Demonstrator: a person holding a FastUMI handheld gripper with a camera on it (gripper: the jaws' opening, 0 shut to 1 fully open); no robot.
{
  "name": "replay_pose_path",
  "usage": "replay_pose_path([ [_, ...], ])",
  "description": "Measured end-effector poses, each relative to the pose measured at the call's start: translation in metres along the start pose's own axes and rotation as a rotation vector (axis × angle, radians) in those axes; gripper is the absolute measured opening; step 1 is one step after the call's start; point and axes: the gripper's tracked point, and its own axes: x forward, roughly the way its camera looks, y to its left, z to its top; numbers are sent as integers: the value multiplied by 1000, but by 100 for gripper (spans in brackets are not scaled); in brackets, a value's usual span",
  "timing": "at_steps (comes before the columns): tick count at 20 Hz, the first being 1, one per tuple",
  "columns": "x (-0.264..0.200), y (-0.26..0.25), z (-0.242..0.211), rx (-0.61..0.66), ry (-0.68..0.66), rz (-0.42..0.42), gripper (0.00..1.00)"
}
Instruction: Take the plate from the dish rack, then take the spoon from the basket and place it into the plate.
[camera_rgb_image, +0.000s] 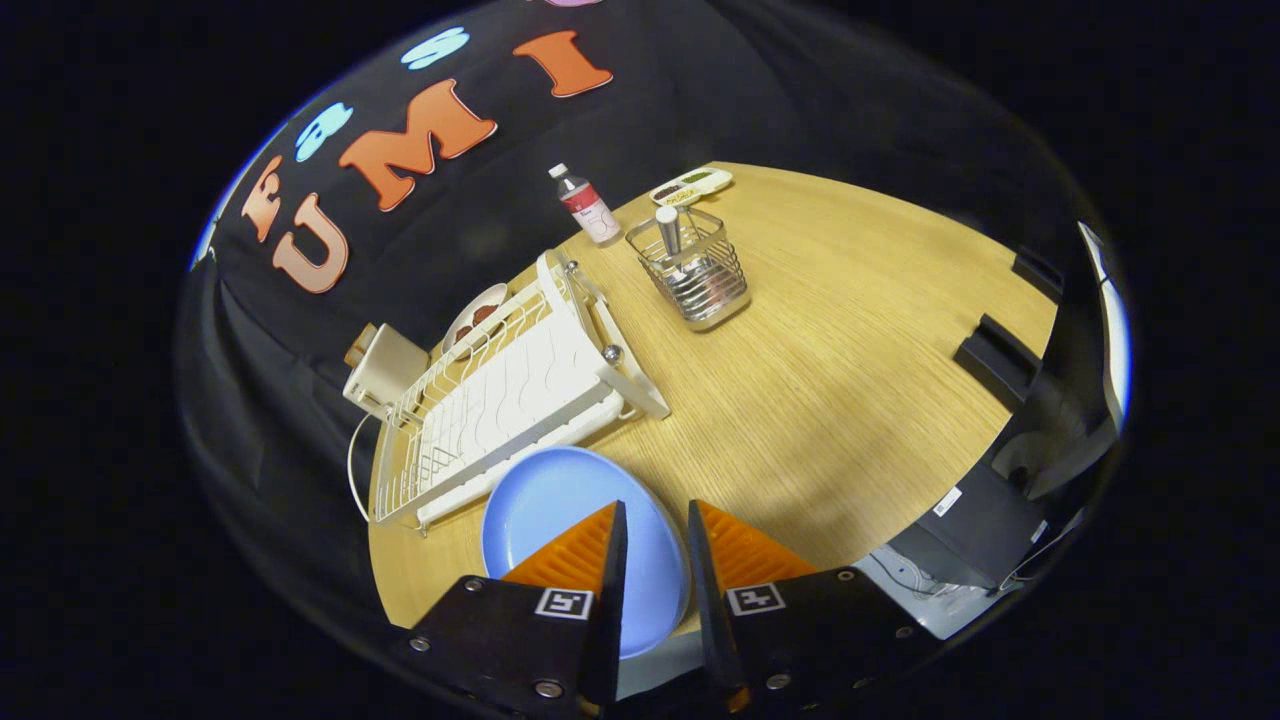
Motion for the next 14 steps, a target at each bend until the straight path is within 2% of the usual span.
replay_pose_path([
  [1, -2, -1, 6, -23, -14, -11, 38],
  [2, -6, 0, 12, -42, -27, -16, 52],
  [3, -9, 1, 19, -61, -42, -22, 60],
  [4, -12, -1, 26, -85, -62, -36, 76],
  [6, -19, -4, 45, -137, -109, -67, 93],
  [8, -26, -3, 65, -182, -165, -87, 99],
  [14, -33, 1, 131, -360, -370, -145, 99],
])
